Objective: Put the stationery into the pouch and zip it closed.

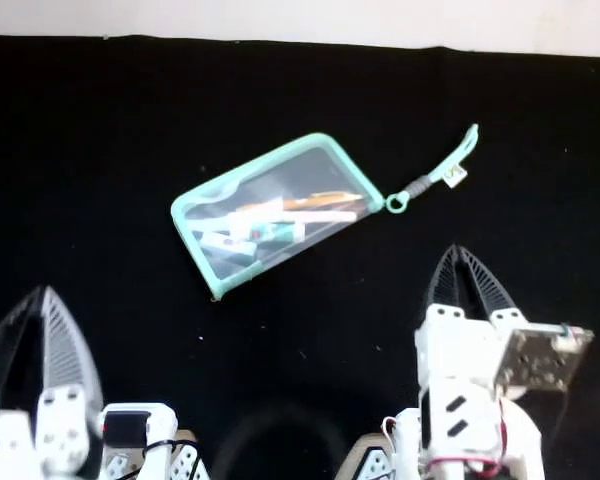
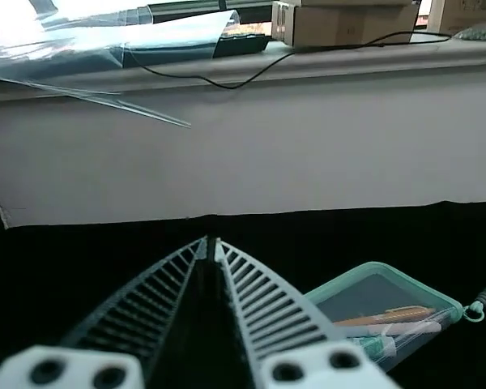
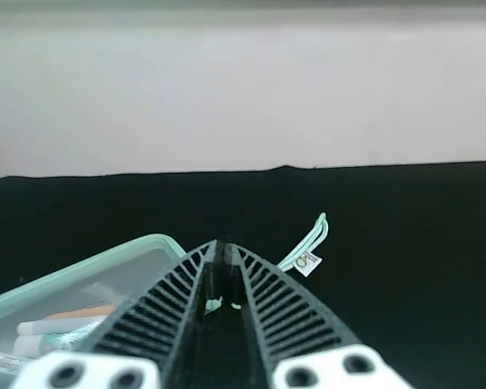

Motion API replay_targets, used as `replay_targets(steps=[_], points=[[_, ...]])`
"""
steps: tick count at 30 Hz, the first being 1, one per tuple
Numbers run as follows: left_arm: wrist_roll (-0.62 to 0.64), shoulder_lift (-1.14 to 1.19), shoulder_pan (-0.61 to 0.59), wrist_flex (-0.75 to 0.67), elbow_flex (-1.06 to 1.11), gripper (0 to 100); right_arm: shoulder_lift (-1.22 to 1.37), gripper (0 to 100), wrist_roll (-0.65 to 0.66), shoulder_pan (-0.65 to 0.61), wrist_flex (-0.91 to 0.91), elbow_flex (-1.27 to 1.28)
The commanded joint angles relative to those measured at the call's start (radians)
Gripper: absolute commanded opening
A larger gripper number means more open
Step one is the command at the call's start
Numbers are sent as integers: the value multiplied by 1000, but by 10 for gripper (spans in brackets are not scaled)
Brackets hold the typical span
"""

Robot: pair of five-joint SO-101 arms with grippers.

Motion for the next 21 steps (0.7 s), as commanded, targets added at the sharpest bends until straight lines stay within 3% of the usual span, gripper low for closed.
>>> replay_targets(steps=[1, 11, 17, 21], points=[[2, 1, -7, -84, 65, 7, -5, 9, -5, 10, -85, 79], [0, -407, -10, -43, 263, 7, -5, 9, -5, 12, -306, 348], [0, -381, -8, -41, 384, 7, -5, 9, -5, 12, -380, 476], [2, -381, -8, -161, 573, 7, -5, 9, -5, 12, -380, 552]])
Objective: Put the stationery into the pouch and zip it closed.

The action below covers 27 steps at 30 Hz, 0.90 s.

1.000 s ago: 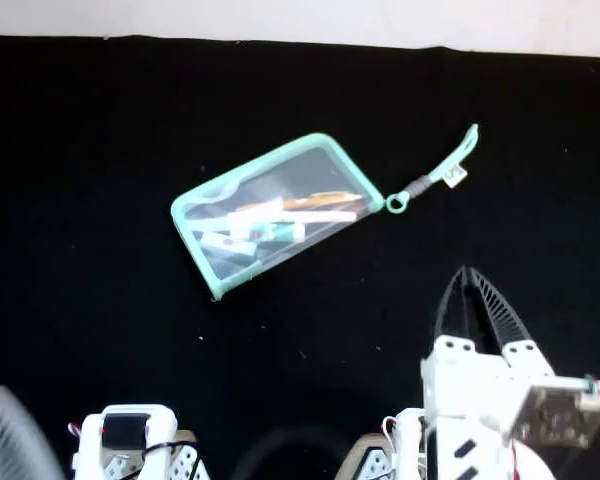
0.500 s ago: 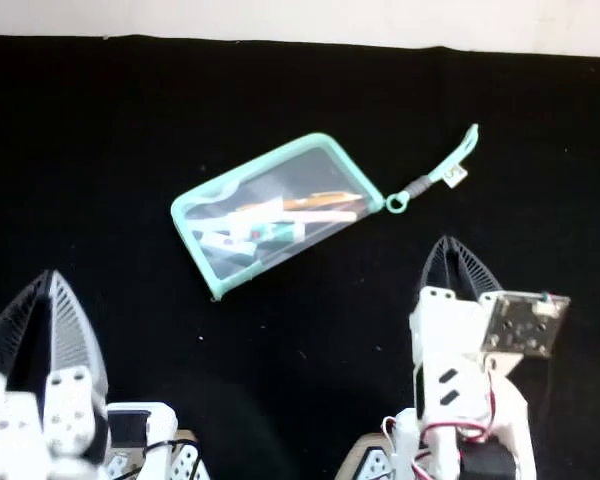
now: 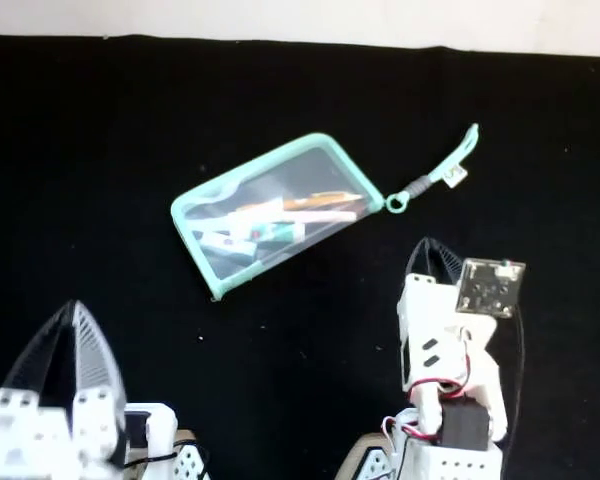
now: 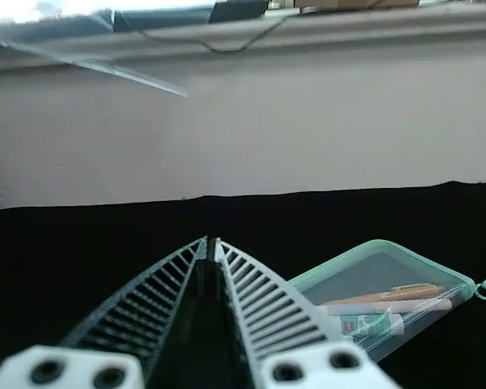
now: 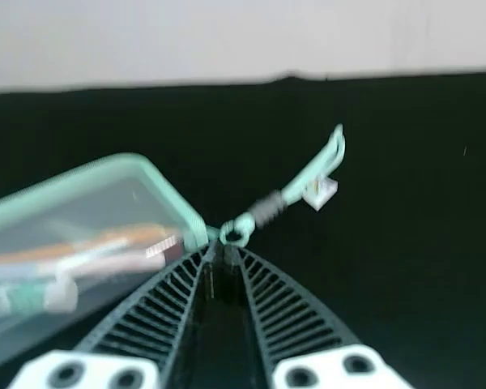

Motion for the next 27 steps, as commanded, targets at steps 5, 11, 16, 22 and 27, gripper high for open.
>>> replay_targets(steps=[5, 11, 16, 22, 27], points=[[2, -5, -8, -232, 383, 7, -7, 9, -5, 12, -21, 101], [2, -5, -8, -308, 665, 7, -7, 9, -6, 12, -19, 205], [5, -5, -10, -364, 835, 7, -5, 9, -11, 12, -2, 248], [6, -5, -143, -422, 1006, 7, -5, 9, -8, 13, 156, 248], [6, -2, -295, -500, 1102, 7, -5, 9, -6, 10, 294, 248]])
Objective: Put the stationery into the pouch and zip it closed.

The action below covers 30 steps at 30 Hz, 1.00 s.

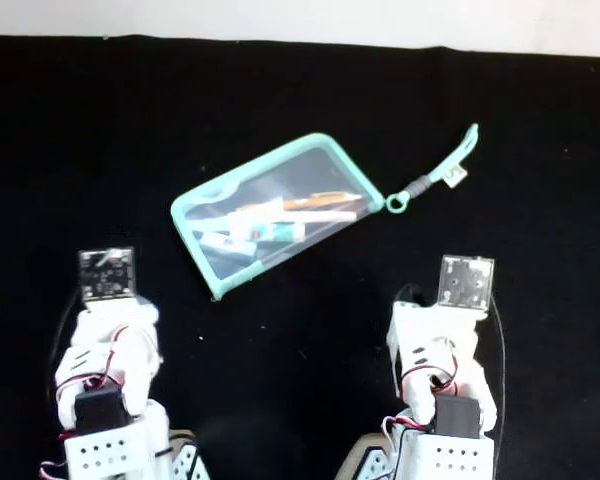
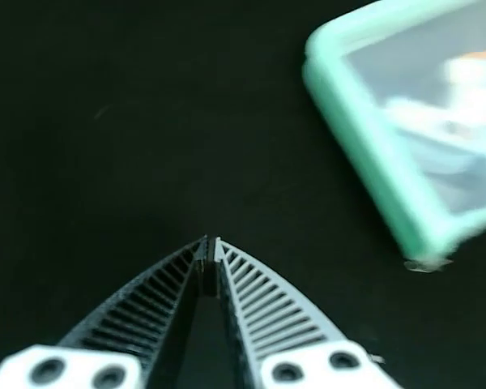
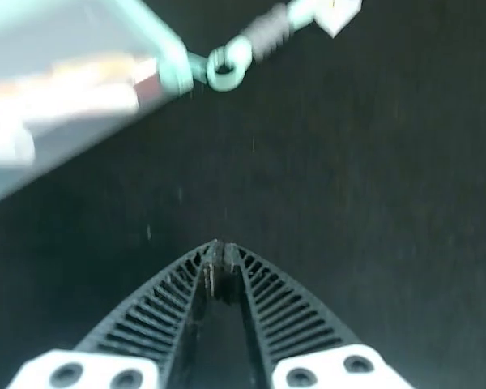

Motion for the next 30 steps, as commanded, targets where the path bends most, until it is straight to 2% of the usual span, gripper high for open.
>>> replay_targets(steps=[1, 7, 14, 30], points=[[6, -8, -91, -48, 18, 7, -7, 9, -5, 5, 76, 124], [6, -4, -113, -20, 16, 7, -7, 9, -5, 5, 262, 122], [6, -8, -113, 276, 16, 7, -7, 9, -5, 5, 259, 122], [6, -7, -113, 269, 16, 7, -7, 9, -5, 5, 259, 122]])
